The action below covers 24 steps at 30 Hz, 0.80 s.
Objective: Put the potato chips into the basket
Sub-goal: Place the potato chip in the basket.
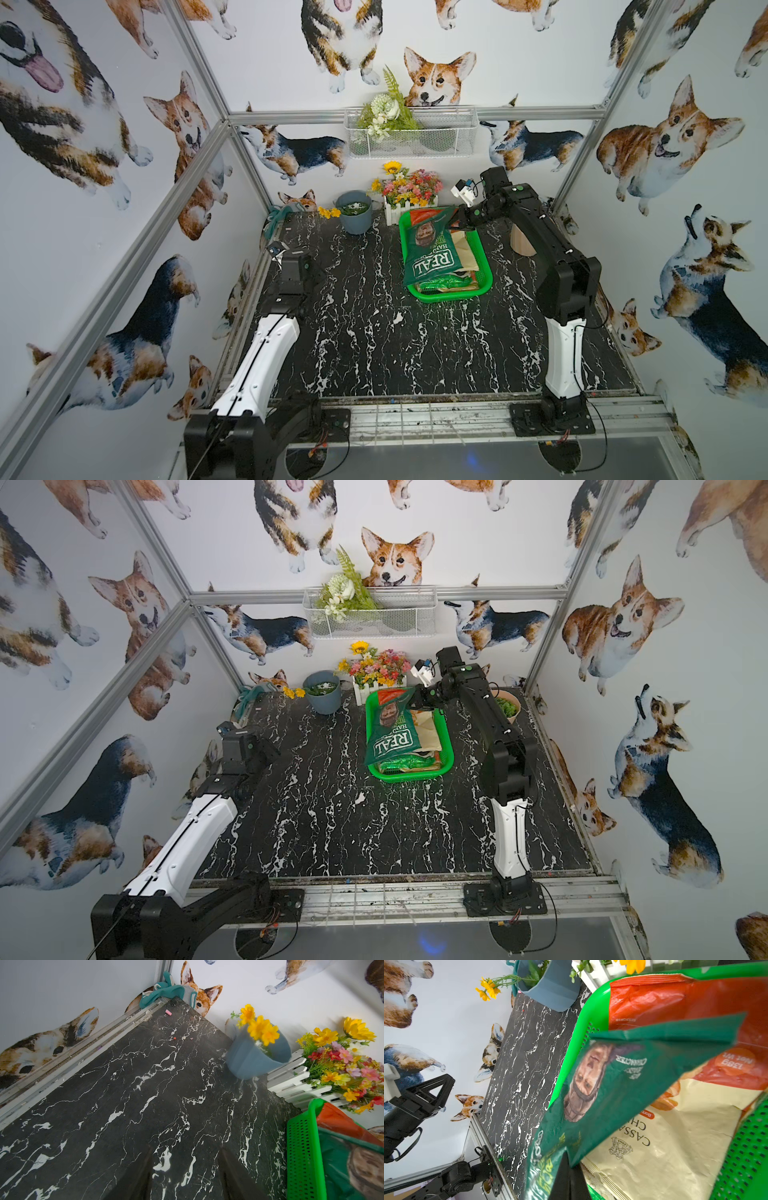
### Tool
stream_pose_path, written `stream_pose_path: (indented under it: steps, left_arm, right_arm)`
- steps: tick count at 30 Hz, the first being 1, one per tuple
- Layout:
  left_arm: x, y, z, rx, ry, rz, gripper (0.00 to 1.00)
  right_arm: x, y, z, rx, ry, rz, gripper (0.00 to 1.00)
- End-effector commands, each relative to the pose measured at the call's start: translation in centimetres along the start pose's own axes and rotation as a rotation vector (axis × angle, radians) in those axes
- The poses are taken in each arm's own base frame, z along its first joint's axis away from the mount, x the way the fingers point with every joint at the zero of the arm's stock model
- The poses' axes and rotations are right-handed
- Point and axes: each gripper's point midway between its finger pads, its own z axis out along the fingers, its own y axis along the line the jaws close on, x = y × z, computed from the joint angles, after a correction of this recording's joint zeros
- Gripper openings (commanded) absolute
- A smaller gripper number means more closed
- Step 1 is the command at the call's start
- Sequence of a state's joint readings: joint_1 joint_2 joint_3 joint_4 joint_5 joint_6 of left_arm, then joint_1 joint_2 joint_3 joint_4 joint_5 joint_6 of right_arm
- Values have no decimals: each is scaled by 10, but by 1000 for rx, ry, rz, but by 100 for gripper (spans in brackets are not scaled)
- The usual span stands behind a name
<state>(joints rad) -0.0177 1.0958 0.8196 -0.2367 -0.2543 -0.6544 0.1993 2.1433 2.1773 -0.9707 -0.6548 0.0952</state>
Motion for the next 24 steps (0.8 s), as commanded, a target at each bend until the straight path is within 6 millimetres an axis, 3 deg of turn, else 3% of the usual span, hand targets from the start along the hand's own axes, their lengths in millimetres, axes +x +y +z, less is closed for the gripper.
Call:
stream_pose_path:
  steps: [1,6,10,19,22,24]
  left_arm:
    - [-1,-3,1,13,-6,-9,55]
    - [-3,1,-2,0,-15,6,55]
    - [-2,3,-4,-7,-18,13,55]
    - [-2,0,-2,3,-9,11,56]
    - [-1,0,-1,5,-4,7,56]
    - [0,0,-1,5,-2,2,56]
  right_arm:
    - [2,-21,8,45,9,-4,0]
    - [25,-61,23,140,78,32,0]
    - [33,-84,22,188,82,76,0]
    - [14,-109,15,290,14,79,0]
    - [12,-113,16,304,14,81,5]
    - [10,-118,11,352,8,87,16]
